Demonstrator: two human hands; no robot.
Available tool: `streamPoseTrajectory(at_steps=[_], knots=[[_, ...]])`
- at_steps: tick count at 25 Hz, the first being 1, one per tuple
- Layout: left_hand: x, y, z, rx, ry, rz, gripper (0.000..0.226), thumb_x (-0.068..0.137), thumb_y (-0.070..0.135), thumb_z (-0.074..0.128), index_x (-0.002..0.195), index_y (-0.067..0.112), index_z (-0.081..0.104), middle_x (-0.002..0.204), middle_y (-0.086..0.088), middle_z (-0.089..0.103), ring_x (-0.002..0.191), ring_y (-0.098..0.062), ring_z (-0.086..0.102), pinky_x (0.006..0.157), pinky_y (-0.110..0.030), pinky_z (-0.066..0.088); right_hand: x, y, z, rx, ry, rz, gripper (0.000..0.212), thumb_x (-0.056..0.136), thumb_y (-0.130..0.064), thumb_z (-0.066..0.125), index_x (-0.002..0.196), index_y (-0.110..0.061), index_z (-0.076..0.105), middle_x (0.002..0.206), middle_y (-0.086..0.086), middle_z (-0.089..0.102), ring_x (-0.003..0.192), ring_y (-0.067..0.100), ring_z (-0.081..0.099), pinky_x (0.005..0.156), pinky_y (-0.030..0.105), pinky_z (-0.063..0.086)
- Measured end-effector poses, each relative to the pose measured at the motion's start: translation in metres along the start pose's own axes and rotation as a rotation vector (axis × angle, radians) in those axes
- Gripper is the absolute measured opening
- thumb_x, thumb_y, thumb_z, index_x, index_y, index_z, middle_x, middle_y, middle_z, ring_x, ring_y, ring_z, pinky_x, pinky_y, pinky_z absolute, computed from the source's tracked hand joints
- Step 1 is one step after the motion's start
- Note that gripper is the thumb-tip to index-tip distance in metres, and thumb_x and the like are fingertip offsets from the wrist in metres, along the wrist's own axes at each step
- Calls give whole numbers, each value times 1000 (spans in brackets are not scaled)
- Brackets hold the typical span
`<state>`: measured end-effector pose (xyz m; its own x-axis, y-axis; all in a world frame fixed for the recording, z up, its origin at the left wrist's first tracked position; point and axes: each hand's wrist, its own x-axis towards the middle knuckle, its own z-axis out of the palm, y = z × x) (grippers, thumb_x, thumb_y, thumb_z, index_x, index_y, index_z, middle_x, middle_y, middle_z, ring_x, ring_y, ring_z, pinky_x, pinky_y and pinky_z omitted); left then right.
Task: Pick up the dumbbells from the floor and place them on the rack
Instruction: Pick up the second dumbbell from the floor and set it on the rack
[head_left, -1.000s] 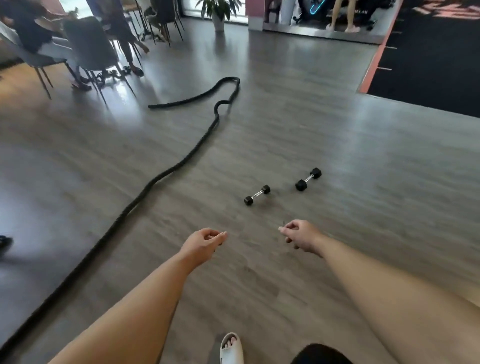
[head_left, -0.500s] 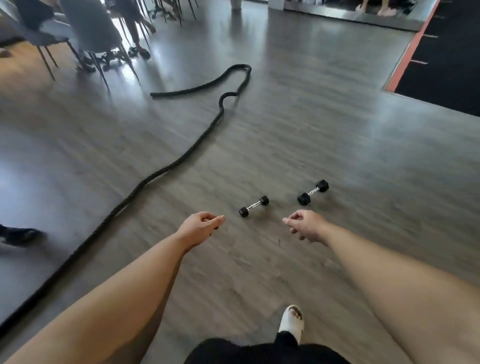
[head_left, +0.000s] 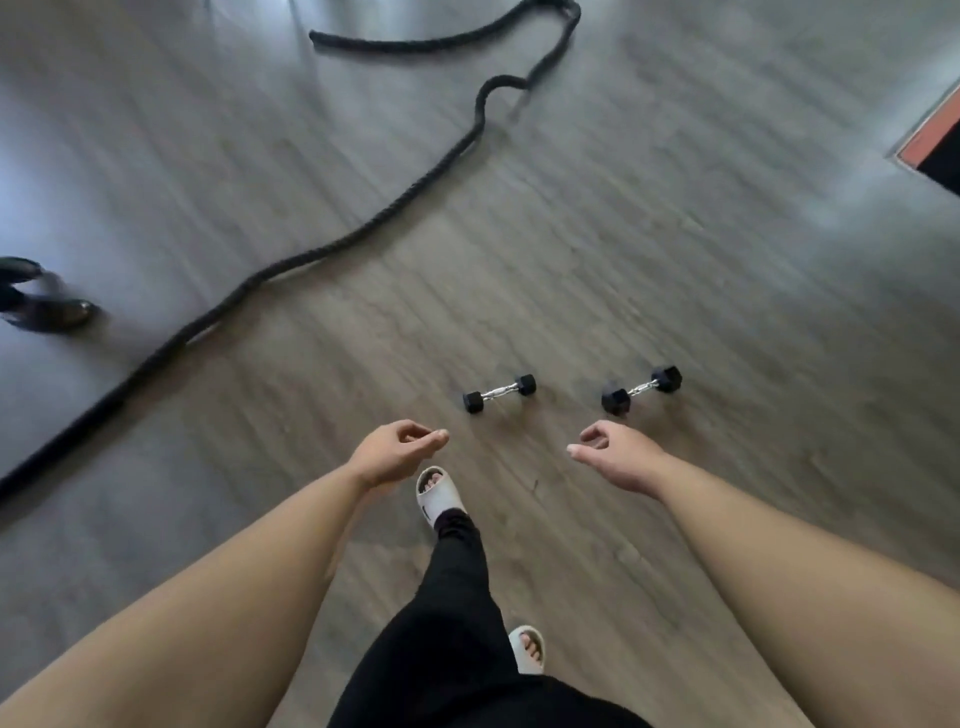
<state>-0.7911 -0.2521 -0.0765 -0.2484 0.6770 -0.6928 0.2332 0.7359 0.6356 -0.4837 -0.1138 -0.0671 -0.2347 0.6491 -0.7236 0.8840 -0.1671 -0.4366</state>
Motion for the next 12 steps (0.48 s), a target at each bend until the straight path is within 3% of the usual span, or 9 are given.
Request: streamPoseTrajectory(at_steps=[4,8,10,12], knots=[[94,20,-6,-78,1,-144,42,88,57,74,109,21,74,98,4,79,79,-10,69,64,-26,49,85,-10,-21,102,-19,120,36,87,-54,74,108,-26,68,101,-7,68,81,12,63,76,29,47],[209,24,7,-127,37,-224,39,85,63,73,105,29,73,97,9,78,87,-12,69,74,-33,53,214,-18,-31,145,-31,157,29,88,-53,74,102,-29,68,103,-5,70,81,12,67,71,28,52],[269,3,26,-148,42,-277,40,83,65,72,105,32,73,100,9,78,93,-12,70,80,-35,55,292,-9,-16,135,-59,174,33,89,-51,73,109,-25,68,101,-5,69,69,6,70,53,22,51],[324,-27,49,-157,42,-332,47,80,68,73,112,33,71,108,8,75,100,-14,70,87,-37,55,368,5,9,52,-104,169,39,90,-51,72,115,-23,65,96,-8,68,55,-1,69,48,21,51]])
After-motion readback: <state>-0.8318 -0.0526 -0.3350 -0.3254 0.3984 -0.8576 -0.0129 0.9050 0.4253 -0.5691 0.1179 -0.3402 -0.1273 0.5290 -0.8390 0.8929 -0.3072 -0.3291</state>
